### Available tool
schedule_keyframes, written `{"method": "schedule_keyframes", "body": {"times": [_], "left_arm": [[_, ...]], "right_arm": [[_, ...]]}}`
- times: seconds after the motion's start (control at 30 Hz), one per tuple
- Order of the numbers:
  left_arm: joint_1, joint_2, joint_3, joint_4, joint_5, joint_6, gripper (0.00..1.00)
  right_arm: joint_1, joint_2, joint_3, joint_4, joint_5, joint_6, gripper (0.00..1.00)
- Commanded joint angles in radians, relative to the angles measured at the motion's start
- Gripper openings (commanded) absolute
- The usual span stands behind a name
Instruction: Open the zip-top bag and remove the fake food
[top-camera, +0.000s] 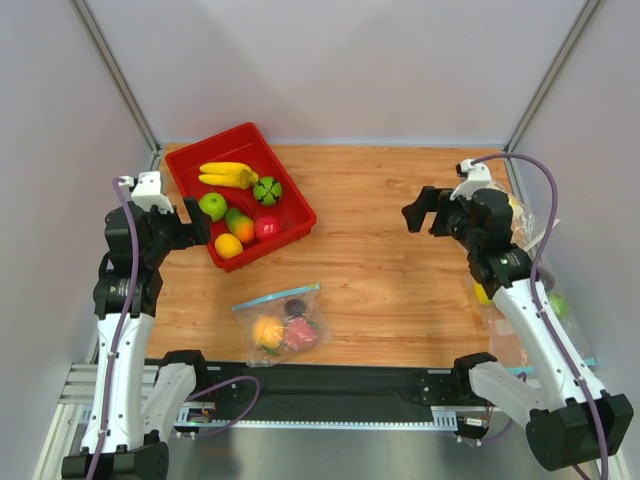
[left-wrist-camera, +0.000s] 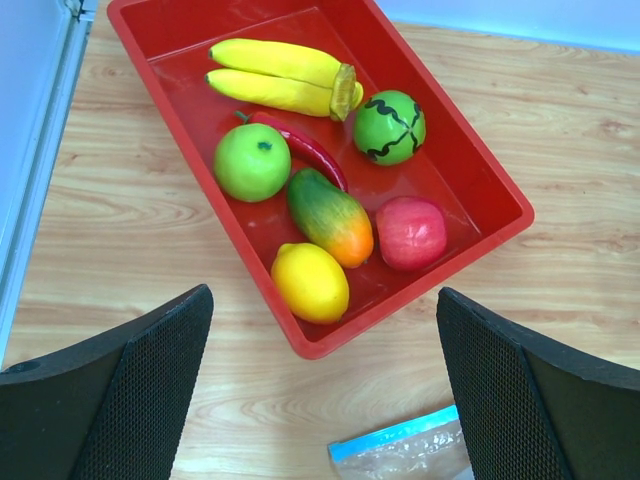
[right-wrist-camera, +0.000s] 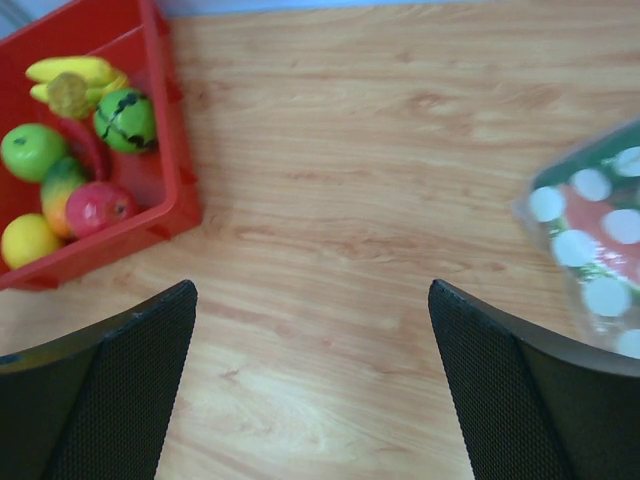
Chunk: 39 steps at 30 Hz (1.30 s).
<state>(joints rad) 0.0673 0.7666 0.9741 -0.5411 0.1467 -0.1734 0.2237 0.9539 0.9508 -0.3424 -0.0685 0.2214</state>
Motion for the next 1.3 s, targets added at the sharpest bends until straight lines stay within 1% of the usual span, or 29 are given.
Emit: {"method": "schedule_keyframes", "body": {"times": [0.0, 0.07, 0.1, 0.13, 0.2, 0.3, 0.37, 0.4, 0.5, 0.57, 0.77, 1.0, 1.2, 1.27], "left_arm": [[0.005, -0.009, 0.018, 0.024, 0.022, 0.002, 0.99], [0.005, -0.007, 0.018, 0.026, 0.024, 0.002, 0.99], [0.003, -0.007, 0.02, 0.024, 0.022, 0.005, 0.99], [0.005, -0.007, 0.02, 0.023, 0.021, 0.003, 0.99], [0.005, -0.007, 0.021, 0.02, 0.01, 0.005, 0.99], [0.005, -0.007, 0.023, 0.02, 0.005, 0.006, 0.99], [0.003, -0.006, 0.023, 0.018, 0.002, 0.006, 0.99], [0.005, -0.006, 0.023, 0.018, 0.002, 0.006, 0.99], [0.005, -0.004, 0.023, 0.017, 0.007, 0.005, 0.99], [0.005, -0.006, 0.023, 0.018, 0.005, 0.005, 0.99], [0.005, -0.007, 0.023, 0.017, 0.004, 0.008, 0.99], [0.005, -0.004, 0.023, 0.018, 0.01, 0.008, 0.99], [0.005, -0.001, 0.023, 0.018, 0.011, 0.008, 0.99], [0.005, -0.001, 0.023, 0.018, 0.011, 0.008, 0.99]], "right_arm": [[0.006, 0.051, -0.056, 0.049, -0.221, 0.076, 0.99], [0.054, 0.075, -0.087, 0.077, -0.264, 0.105, 0.98], [0.08, 0.106, -0.092, 0.088, -0.26, 0.11, 0.98], [0.136, 0.121, -0.099, 0.095, -0.257, 0.113, 0.98], [0.192, 0.173, -0.118, 0.132, -0.261, 0.144, 0.98], [0.326, 0.253, -0.139, 0.201, -0.29, 0.199, 0.98], [0.377, 0.313, -0.144, 0.255, -0.298, 0.22, 0.98], [0.422, 0.334, -0.142, 0.269, -0.298, 0.237, 0.98], [0.483, 0.416, -0.127, 0.333, -0.335, 0.281, 0.97], [0.506, 0.471, -0.121, 0.393, -0.352, 0.292, 0.96], [0.548, 0.577, -0.096, 0.453, -0.378, 0.305, 0.95], [0.611, 0.678, -0.064, 0.474, -0.375, 0.303, 0.92], [0.626, 0.752, -0.043, 0.482, -0.375, 0.306, 0.88], [0.628, 0.77, -0.04, 0.49, -0.378, 0.308, 0.81]]}}
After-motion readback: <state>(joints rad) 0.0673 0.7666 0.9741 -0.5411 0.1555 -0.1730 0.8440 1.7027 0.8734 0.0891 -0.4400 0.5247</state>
